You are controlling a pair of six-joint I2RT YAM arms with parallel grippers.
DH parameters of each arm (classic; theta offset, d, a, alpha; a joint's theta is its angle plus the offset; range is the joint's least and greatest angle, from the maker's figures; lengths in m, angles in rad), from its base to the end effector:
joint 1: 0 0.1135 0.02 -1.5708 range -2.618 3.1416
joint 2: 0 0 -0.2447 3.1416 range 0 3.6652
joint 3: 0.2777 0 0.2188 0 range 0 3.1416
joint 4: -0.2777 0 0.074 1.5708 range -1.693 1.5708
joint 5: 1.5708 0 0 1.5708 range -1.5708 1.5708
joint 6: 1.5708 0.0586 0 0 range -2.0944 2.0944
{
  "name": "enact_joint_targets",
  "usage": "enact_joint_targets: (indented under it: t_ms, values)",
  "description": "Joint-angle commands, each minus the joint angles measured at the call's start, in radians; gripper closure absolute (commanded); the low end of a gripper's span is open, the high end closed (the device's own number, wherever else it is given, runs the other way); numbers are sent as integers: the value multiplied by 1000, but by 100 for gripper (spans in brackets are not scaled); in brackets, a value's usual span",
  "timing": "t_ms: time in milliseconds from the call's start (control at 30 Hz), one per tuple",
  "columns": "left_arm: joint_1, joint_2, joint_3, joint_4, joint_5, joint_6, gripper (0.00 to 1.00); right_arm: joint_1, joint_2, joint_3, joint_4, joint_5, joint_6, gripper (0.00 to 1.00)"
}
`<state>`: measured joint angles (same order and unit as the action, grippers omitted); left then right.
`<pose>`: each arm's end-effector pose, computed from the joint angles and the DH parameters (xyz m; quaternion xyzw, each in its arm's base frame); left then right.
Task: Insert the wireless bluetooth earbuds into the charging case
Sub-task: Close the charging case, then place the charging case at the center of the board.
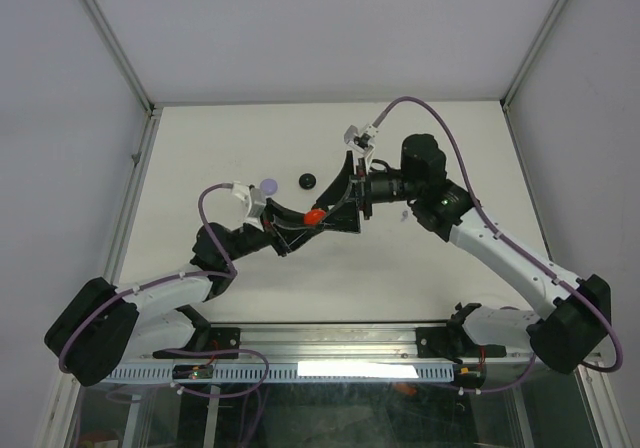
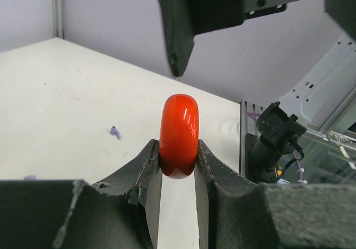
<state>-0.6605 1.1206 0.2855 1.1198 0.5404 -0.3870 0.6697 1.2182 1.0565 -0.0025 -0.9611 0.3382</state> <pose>0.1540 -0.1578 0.2530 0.2904 0.5434 -0.5243 0.5878 0.1732 0.1984 0.3509 -0.4065 0.6177 0.5857 0.3319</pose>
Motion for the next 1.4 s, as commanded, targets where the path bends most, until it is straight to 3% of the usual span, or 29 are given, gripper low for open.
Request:
enact_joint_targets:
  t_ms: [0,133,333,633,1000,1133,1367]
  values:
    - [-1,5,4,-25,-66,-109,100,-24,-56,-21,73,-44,-8,14]
    - [1,-5,0,-120,-158,-188,100,-51,-96,-39,-37,135,-100,11]
    - [14,21,79,-467,-370,-268,100,-53,-153,-105,-142,460,-185,9]
    - [133,261,206,-593,-353,-409,95,-52,-234,-214,-136,677,-187,9]
    - [209,585,385,-663,-328,-450,84,-53,-270,-227,-149,684,-217,9]
    - [213,630,434,-706,-310,-437,64,-53,-276,-230,-150,685,-219,9]
    - [206,622,462,-777,-320,-408,45,-52,-293,-240,-138,665,-219,9]
